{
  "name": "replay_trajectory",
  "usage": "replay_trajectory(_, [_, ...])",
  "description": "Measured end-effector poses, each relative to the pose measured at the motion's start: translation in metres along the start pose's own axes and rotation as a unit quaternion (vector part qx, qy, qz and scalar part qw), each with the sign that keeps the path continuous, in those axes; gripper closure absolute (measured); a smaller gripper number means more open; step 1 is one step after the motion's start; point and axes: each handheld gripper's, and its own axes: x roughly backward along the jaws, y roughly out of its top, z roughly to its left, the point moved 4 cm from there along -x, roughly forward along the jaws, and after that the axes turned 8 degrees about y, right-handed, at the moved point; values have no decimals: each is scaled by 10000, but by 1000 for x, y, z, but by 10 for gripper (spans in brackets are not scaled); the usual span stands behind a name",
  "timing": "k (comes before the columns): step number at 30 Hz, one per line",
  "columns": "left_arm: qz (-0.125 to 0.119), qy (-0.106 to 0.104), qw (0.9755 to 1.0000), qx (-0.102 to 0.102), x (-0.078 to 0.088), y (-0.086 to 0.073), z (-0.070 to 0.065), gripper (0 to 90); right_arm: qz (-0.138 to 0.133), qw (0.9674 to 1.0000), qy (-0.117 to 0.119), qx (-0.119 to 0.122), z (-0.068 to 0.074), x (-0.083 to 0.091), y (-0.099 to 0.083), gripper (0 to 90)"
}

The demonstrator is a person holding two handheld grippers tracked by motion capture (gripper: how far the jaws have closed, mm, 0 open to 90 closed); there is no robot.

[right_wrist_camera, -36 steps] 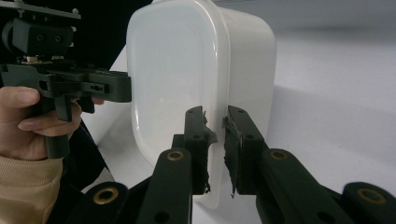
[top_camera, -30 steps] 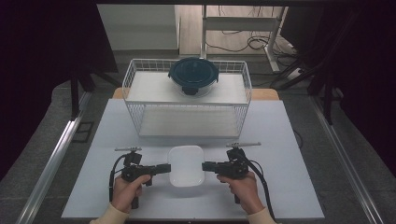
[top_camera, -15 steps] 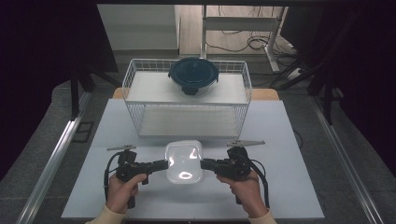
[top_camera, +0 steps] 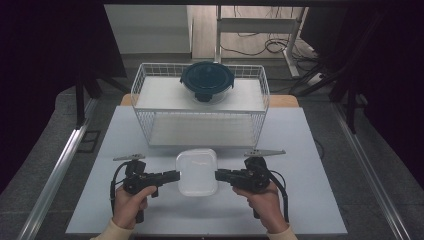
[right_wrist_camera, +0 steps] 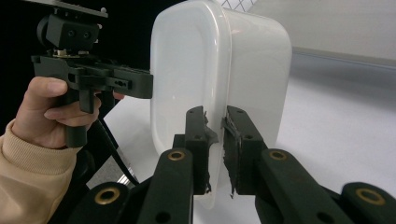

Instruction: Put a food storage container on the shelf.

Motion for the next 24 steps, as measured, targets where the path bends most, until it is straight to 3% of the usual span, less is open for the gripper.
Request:
replay_trajectory(5, [-26, -33, 9999, -116, 4, 13, -6, 786, -97, 9999, 40, 47, 5, 5, 7, 799])
replay_trajectory(14, [-173, -25, 9989, -437, 22, 51, -28, 787, -348, 9988, 41, 339, 18, 19, 41, 801])
replay_trajectory(24, [-341, 20, 9956, -876, 47, 91, -57, 788, -494, 9967, -66, 635, 42, 36, 80, 801])
